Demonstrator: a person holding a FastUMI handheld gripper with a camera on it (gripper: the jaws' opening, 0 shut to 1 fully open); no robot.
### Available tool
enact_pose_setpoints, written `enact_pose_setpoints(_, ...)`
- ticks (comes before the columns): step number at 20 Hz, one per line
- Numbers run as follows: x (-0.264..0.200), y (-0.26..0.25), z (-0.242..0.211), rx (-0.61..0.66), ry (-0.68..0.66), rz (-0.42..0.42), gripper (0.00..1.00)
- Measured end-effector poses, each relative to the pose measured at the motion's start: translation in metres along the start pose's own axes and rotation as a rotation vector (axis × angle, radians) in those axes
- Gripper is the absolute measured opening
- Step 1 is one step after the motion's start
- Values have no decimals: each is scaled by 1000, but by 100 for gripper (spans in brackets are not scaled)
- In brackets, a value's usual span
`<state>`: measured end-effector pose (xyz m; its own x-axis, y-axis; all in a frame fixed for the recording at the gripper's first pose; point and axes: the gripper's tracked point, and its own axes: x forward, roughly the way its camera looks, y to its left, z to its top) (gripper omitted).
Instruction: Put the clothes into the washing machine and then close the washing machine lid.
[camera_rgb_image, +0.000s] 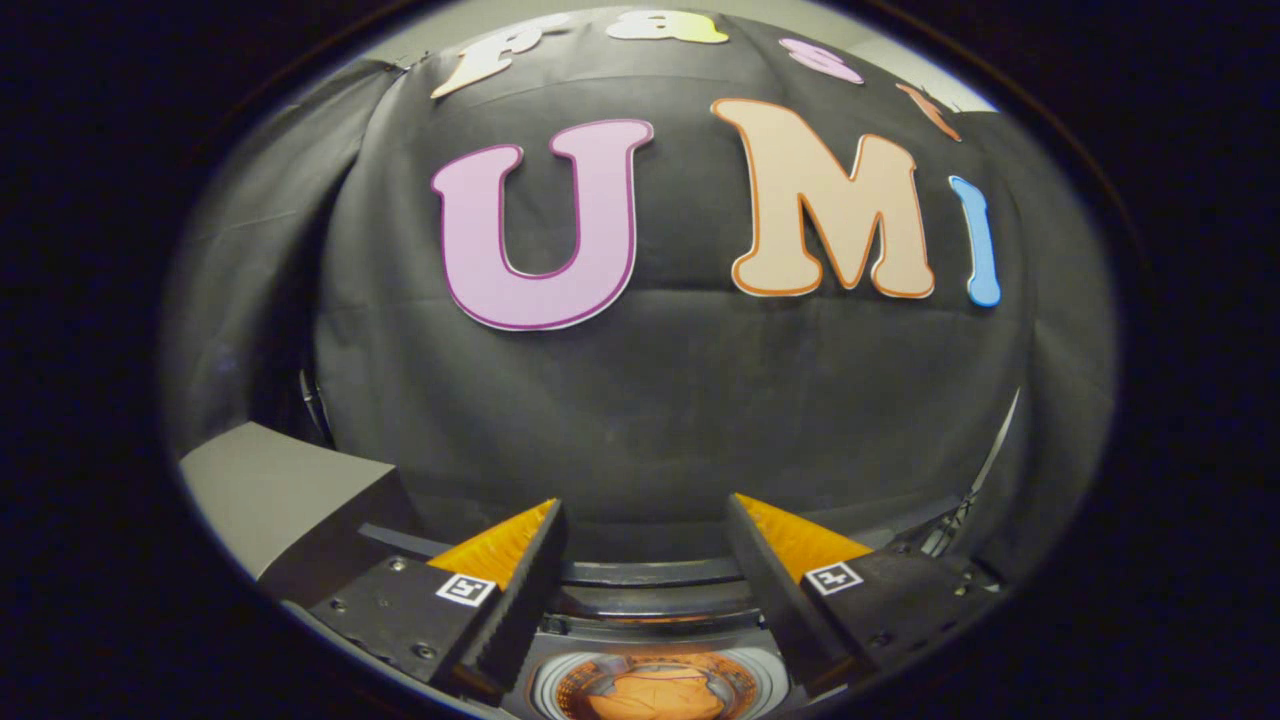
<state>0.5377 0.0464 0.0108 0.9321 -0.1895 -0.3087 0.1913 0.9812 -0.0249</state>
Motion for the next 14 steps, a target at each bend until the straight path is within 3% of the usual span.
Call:
enact_pose_setpoints(10, -35, 3, -28, 0, 43, 13, 97)
enact_pose_setpoints(14, -53, -2, -96, 5, 242, -5, 98)
